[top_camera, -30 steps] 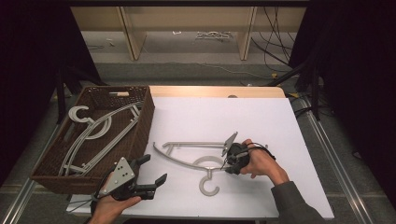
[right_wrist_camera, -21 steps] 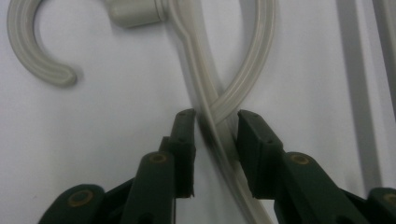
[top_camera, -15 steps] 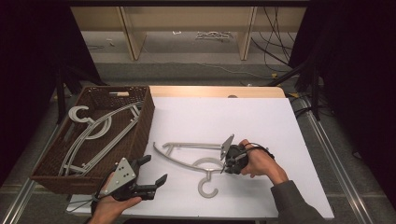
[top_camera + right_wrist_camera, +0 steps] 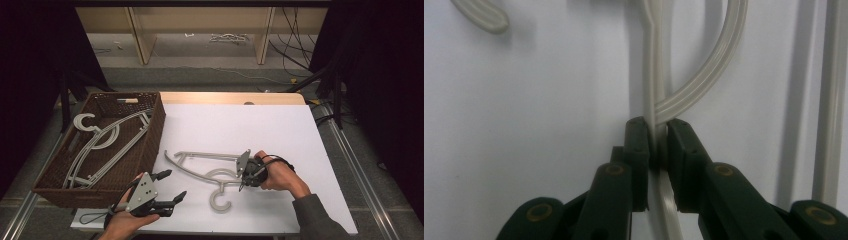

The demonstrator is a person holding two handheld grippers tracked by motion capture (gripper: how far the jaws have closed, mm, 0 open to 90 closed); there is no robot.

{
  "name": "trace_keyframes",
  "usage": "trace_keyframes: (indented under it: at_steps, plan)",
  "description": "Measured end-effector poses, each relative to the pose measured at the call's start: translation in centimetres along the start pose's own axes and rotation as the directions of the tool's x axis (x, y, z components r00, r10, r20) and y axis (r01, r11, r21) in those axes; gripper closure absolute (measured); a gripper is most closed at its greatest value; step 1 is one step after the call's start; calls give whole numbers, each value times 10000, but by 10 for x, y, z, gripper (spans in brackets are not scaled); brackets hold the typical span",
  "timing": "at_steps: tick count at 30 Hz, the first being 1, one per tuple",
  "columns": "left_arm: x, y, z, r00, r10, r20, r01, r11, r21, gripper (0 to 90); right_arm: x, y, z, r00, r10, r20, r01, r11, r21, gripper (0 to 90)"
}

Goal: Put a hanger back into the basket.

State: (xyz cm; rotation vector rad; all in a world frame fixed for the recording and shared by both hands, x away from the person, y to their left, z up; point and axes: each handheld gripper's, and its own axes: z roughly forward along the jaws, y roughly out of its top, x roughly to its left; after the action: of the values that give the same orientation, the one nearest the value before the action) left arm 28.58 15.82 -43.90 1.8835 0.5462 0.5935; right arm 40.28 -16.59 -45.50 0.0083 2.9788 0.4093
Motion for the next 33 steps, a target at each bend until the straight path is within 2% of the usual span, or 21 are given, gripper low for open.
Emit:
trace_keyframes:
  at_steps: [3, 5, 6, 7, 8, 10, 11, 12, 13, 14, 17, 19, 20, 23, 25, 26, 28, 29, 31, 32, 33]
  plan:
    - [-1, 3, 11, 9997, 221, -42, -219, 9988, 431, 270, 0, -1, -3, 9999, -113, -22, 112, 9998, -155, 809]
    - [-1, 5, 21, 9981, 615, -30, -610, 9945, 846, 298, 0, -1, -6, 9999, -106, 7, 106, 9998, -196, 811]
    - [-1, 5, 21, 9981, 615, -30, -610, 9945, 846, 300, 0, -1, -8, 9999, -127, 38, 128, 9997, -219, 812]
    - [-2, 7, 34, 9961, 880, 90, -885, 9890, 1185, 307, 0, -2, -10, 9998, -174, 98, 176, 9995, -259, 813]
    - [-2, 8, 40, 9957, 925, 110, -932, 9869, 1320, 322, 0, -2, -12, 9998, -164, 127, 168, 9995, -283, 814]
    - [-4, 11, 55, 9865, 1607, 317, -1638, 9703, 1778, 350, 0, -2, -15, 9998, -180, 122, 185, 9992, -358, 816]
    - [-5, 12, 63, 9766, 2109, 422, -2151, 9557, 2008, 399, 0, -2, -16, 9998, -126, 162, 132, 9992, -378, 817]
    - [-5, 13, 69, 9717, 2320, 436, -2359, 9471, 2178, 410, 0, -2, -16, 9998, -162, 126, 167, 9992, -374, 818]
    - [-5, 13, 76, 9654, 2562, 493, -2604, 9338, 2455, 409, 0, -2, -17, 9997, -160, 162, 167, 9990, -404, 817]
    - [-6, 13, 85, 9597, 2748, 597, -2806, 9217, 2678, 410, 0, -3, -18, 9998, -136, 147, 142, 9990, -435, 818]
    - [-7, 12, 101, 9457, 3133, 863, -3243, 8941, 3090, 430, 0, -4, -20, 9998, -98, 187, 107, 9988, -484, 819]
    - [-9, 10, 110, 9379, 3309, 1044, -3467, 8824, 3180, 439, 0, -4, -21, 9997, -94, 205, 104, 9988, -476, 820]
    - [-8, 10, 114, 9329, 3374, 1258, -3601, 8733, 3283, 439, 0, -5, -21, 9998, -63, 182, 71, 9988, -479, 820]
    - [-6, 8, 123, 9289, 3452, 1344, -3704, 8673, 3324, 453, 0, -5, -22, 9998, -30, 218, 40, 9988, -490, 820]
    - [-5, 8, 127, 9223, 3587, 1441, -3865, 8612, 3302, 472, 0, -5, -22, 9998, -47, 194, 57, 9988, -495, 821]
    - [-4, 9, 129, 9176, 3660, 1553, -3975, 8546, 3343, 477, 0, -5, -23, 9997, -59, 218, 70, 9988, -493, 821]
    - [-5, 9, 133, 9123, 3741, 1667, -4090, 8531, 3238, 510, 0, -4, -23, 9997, -64, 234, 76, 9986, -515, 821]
    - [-5, 10, 135, 9092, 3783, 1738, -4156, 8490, 3263, 523, 0, -5, -23, 9999, -30, 159, 39, 9985, -542, 821]
    - [-5, 11, 139, 9063, 3801, 1846, -4212, 8476, 3228, 555, 0, -4, -24, 9998, -35, 217, 46, 9985, -539, 821]
    - [-4, 12, 141, 9064, 3778, 1888, -4203, 8506, 3159, 571, 0, -4, -24, 9999, -68, 144, 76, 9984, -568, 821]
    - [-5, 14, 143, 9030, 3816, 1975, -4271, 8473, 3156, 599, 1, -4, -24, 9997, -58, 227, 71, 9985, -539, 822]
